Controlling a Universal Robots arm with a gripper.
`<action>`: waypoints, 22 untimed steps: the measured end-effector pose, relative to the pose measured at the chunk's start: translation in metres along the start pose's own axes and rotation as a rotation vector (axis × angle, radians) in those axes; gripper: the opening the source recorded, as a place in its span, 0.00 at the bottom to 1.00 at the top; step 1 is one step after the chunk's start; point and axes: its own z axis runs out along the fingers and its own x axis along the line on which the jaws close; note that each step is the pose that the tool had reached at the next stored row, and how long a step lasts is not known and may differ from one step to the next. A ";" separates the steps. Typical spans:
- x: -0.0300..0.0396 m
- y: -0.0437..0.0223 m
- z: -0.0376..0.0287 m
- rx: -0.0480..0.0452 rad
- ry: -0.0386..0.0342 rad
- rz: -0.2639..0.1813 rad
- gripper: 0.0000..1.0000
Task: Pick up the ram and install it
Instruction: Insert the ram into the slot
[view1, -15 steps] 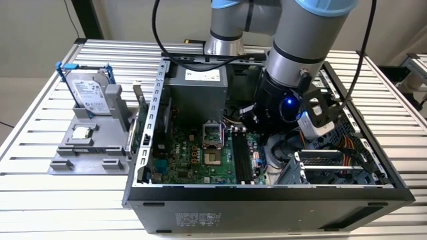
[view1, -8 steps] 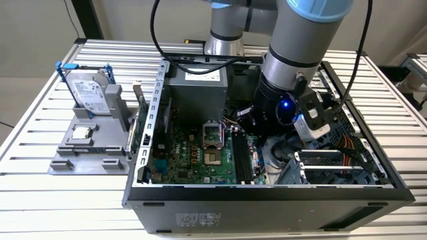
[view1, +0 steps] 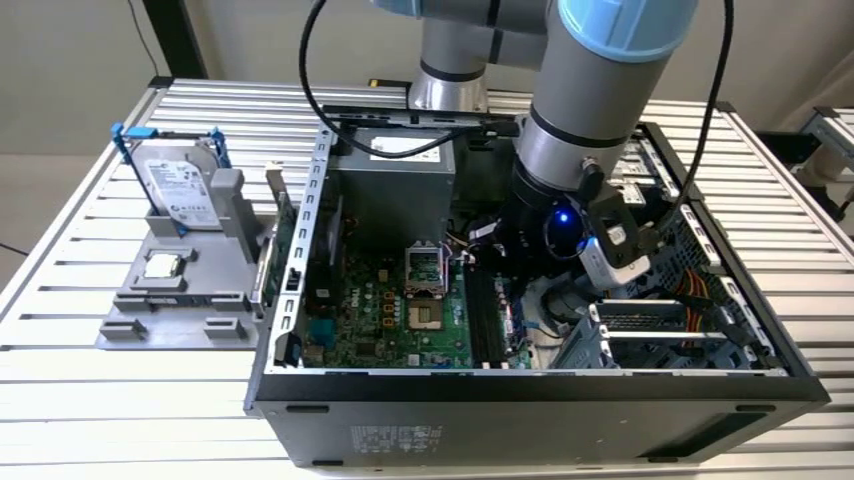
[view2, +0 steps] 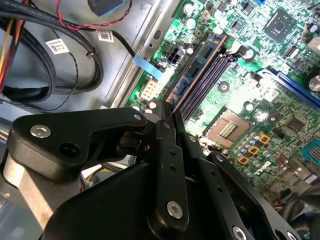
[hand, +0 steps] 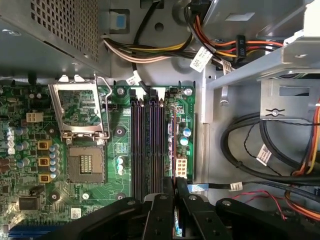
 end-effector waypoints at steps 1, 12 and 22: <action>0.0004 0.0001 0.0007 0.0000 -0.0001 -0.001 0.00; 0.0048 0.0009 0.0093 -0.0001 -0.0004 -0.016 0.00; 0.0050 0.0058 0.0180 -0.0002 0.0006 -0.016 0.00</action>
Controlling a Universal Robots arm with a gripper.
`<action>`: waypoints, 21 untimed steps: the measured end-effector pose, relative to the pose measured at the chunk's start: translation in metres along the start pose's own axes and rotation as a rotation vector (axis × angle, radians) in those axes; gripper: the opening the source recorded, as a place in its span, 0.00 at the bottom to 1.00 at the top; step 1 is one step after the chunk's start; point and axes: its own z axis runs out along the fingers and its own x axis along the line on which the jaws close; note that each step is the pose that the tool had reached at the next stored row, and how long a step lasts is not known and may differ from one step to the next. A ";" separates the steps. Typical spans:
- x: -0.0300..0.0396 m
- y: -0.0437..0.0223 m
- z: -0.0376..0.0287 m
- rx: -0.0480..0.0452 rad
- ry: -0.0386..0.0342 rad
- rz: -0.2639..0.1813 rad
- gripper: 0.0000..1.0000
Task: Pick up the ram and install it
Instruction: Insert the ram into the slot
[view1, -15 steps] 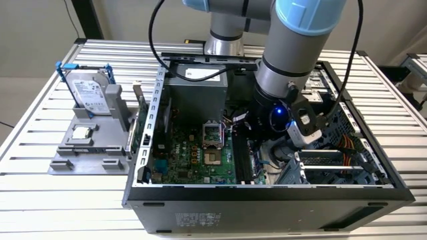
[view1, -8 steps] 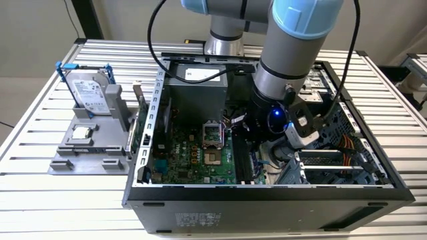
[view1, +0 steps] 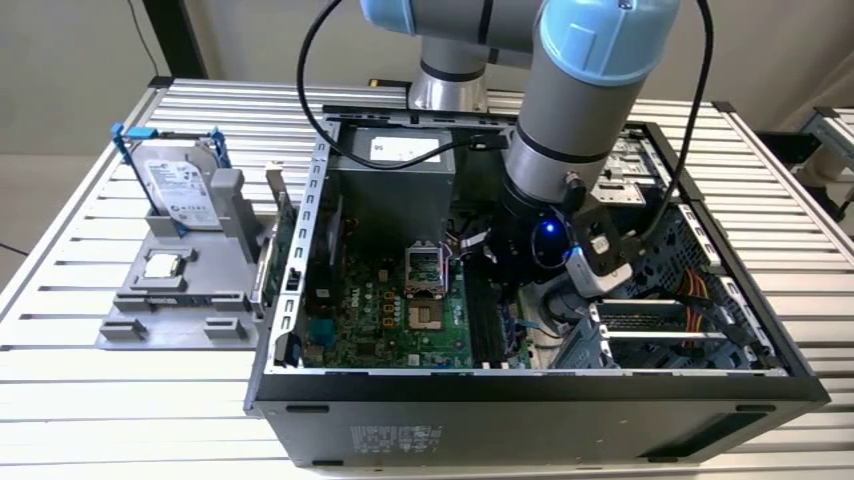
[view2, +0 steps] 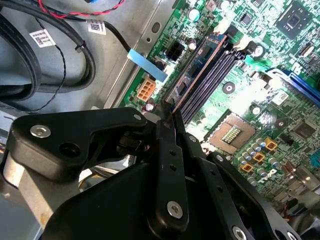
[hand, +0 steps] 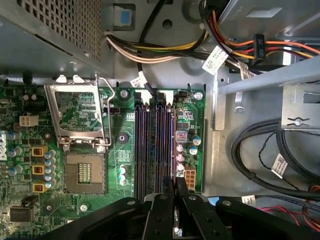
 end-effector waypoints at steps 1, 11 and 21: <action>0.0000 0.0004 0.0004 0.0001 0.0005 0.000 0.00; 0.0000 0.0006 0.0053 0.0002 0.0038 0.000 0.00; 0.0011 0.0002 0.0072 0.0001 0.0042 -0.001 0.00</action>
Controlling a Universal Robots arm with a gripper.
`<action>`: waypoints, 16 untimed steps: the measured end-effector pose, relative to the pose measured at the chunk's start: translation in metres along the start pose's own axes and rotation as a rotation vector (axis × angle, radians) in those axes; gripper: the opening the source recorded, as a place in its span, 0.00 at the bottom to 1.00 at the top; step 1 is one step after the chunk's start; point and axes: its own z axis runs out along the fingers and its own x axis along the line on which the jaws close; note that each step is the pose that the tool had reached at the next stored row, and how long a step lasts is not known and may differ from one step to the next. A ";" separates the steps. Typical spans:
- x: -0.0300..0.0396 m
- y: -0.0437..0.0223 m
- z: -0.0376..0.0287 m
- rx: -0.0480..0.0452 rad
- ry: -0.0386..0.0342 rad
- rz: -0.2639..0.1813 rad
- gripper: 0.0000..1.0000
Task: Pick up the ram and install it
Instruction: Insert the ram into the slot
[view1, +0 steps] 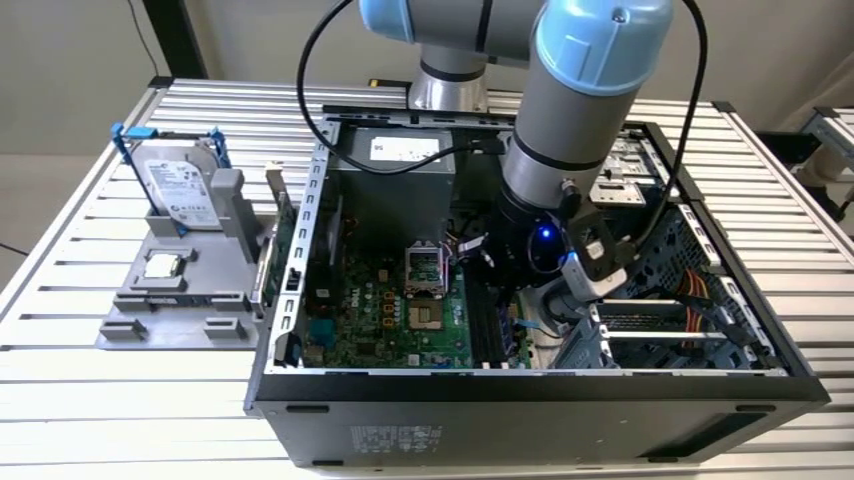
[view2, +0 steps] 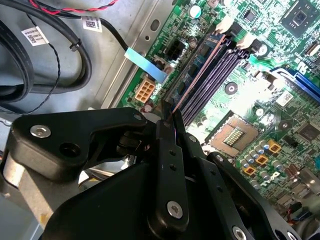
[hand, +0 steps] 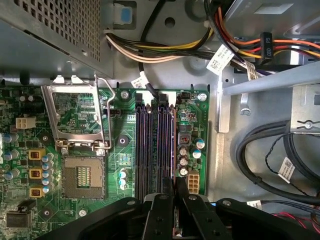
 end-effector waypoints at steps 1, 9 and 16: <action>0.0000 0.0000 0.0000 0.0000 0.0002 0.000 0.00; 0.0002 0.0000 0.0021 0.0001 0.0012 0.000 0.00; 0.0004 0.0000 0.0024 0.0001 0.0028 0.000 0.00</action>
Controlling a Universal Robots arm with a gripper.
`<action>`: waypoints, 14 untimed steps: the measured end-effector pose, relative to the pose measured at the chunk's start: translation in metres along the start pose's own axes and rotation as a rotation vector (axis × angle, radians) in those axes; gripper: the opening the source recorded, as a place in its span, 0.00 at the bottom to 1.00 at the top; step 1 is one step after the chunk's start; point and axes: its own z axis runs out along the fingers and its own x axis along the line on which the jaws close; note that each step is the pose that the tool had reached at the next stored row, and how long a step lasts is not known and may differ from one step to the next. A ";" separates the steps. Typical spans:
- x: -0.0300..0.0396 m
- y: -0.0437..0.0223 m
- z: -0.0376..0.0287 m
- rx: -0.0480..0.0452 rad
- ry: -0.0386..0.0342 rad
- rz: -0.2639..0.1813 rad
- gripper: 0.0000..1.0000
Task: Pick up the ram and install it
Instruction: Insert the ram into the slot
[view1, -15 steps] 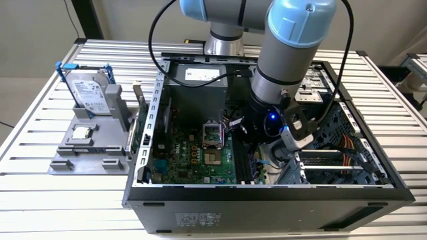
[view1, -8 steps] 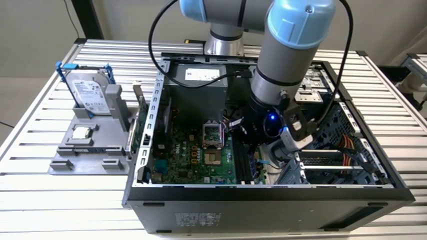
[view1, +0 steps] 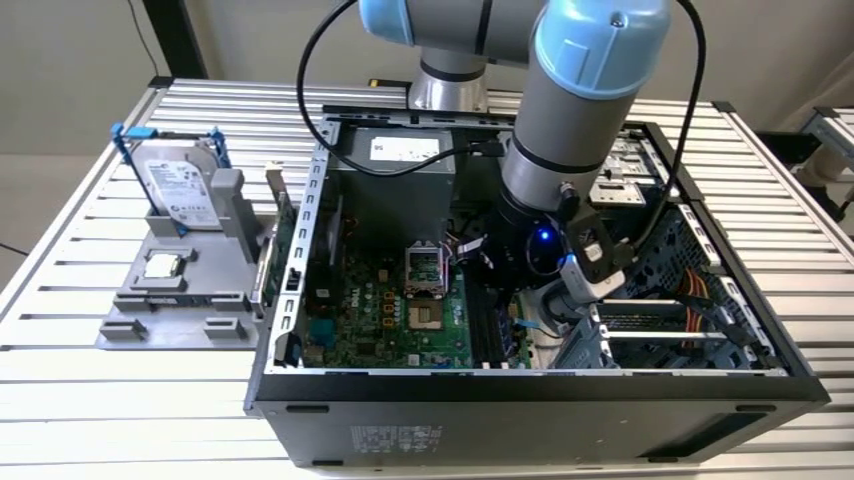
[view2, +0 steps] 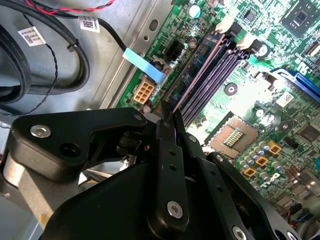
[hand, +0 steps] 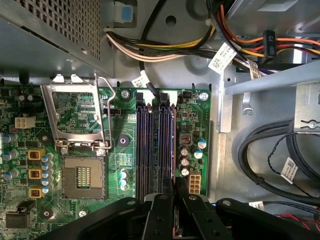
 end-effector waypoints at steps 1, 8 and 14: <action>0.0000 0.0000 0.0000 0.0001 0.0002 0.000 0.00; 0.0000 0.0001 -0.0001 0.0001 0.0002 0.002 0.00; 0.0001 0.0011 -0.0009 0.0006 0.0007 0.002 0.00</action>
